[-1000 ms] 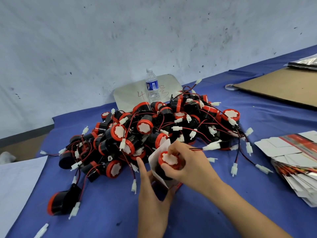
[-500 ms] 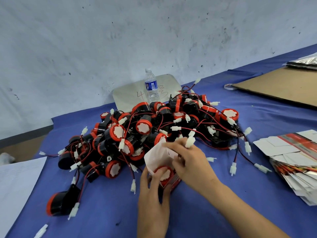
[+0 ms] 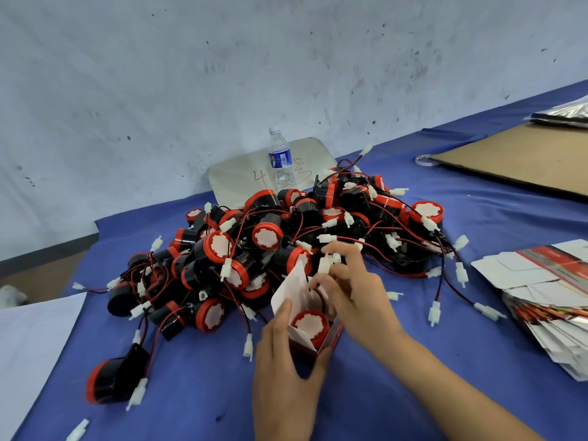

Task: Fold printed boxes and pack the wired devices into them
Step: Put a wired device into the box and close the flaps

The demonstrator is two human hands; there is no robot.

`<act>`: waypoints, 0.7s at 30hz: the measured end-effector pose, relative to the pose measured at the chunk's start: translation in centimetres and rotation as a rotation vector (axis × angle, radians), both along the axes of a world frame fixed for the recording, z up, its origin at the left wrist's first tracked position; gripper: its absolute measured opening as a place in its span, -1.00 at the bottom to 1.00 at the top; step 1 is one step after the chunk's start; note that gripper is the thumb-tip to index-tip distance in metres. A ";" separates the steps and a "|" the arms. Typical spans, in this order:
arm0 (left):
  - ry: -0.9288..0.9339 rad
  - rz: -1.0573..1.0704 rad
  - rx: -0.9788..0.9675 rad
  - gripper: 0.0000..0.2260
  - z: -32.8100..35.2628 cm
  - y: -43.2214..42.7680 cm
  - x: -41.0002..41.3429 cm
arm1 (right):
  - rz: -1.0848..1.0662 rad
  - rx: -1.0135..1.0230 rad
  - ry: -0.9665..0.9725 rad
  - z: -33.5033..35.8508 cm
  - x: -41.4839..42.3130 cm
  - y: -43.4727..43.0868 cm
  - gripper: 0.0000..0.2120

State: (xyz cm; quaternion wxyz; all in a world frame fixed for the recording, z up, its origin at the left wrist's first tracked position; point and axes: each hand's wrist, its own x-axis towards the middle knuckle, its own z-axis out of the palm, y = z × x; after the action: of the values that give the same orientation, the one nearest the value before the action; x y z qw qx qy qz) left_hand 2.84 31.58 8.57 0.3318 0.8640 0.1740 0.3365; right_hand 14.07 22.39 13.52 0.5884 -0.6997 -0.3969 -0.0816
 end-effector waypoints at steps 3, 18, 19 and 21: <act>-0.002 0.009 0.001 -0.17 -0.4 0.2 0.3 | 0.013 -0.221 -0.114 -0.2 0.0 -0.1 -0.65; 0.104 -0.049 0.096 -0.09 -0.1 -0.5 -0.2 | -0.325 -0.981 -0.272 -0.6 -0.9 0.9 -0.74; 0.111 -0.047 0.101 -0.09 -0.2 -0.5 -0.1 | -0.351 -0.973 -0.262 -0.5 -0.8 1.0 -0.77; 0.122 -0.040 0.110 -0.10 -0.3 -0.5 -0.1 | -0.384 -0.917 -0.241 -0.4 -0.9 1.0 -0.80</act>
State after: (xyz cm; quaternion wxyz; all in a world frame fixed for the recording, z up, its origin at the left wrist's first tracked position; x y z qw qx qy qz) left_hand 2.77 31.08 8.32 0.2793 0.9030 0.1580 0.2857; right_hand 13.21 23.41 13.08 0.1455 -0.9318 -0.3213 -0.0857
